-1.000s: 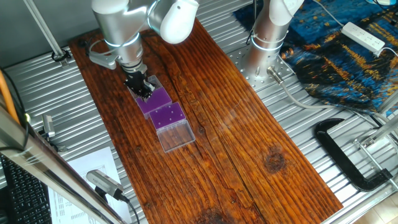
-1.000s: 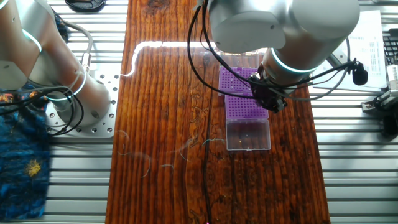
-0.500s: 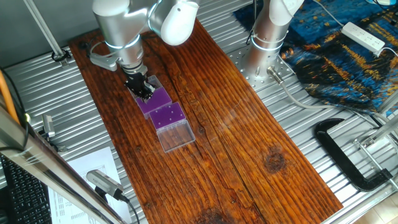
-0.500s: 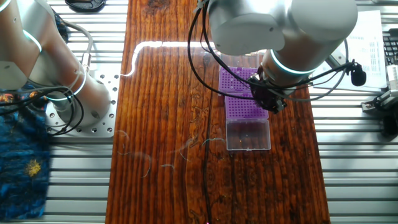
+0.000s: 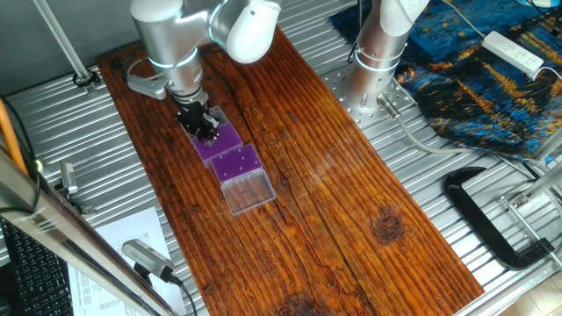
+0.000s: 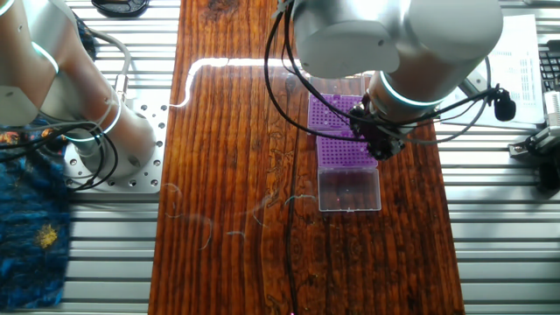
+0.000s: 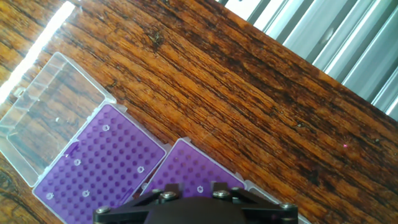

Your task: Transfer all small pipette tips from one holder to another

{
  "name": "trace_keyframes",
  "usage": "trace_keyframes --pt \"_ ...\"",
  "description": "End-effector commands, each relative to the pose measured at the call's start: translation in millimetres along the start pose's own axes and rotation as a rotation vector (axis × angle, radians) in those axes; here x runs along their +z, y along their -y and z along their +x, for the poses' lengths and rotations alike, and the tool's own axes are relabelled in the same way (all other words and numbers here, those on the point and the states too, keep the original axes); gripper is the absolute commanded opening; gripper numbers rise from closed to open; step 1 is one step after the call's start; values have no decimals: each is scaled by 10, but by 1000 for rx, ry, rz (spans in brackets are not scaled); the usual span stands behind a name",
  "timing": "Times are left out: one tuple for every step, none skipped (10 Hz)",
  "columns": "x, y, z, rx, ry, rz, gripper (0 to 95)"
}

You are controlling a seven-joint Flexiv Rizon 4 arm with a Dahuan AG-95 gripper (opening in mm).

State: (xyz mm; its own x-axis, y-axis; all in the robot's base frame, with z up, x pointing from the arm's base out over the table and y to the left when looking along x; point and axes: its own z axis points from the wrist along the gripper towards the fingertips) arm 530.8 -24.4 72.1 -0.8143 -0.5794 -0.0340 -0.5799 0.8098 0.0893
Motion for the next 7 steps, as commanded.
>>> trace_keyframes --pt "-71 -83 -68 18 -3 3 380" --pt "-87 -158 -126 19 -2 2 190" --pt "-112 -263 -202 8 -4 3 190" --pt "-123 -367 -264 -15 -10 4 190" --pt "-107 -496 -307 -39 -19 -1 190" --pt "-81 -558 -312 -45 -22 -4 190" --pt "-15 -676 -288 -45 -24 -5 190"
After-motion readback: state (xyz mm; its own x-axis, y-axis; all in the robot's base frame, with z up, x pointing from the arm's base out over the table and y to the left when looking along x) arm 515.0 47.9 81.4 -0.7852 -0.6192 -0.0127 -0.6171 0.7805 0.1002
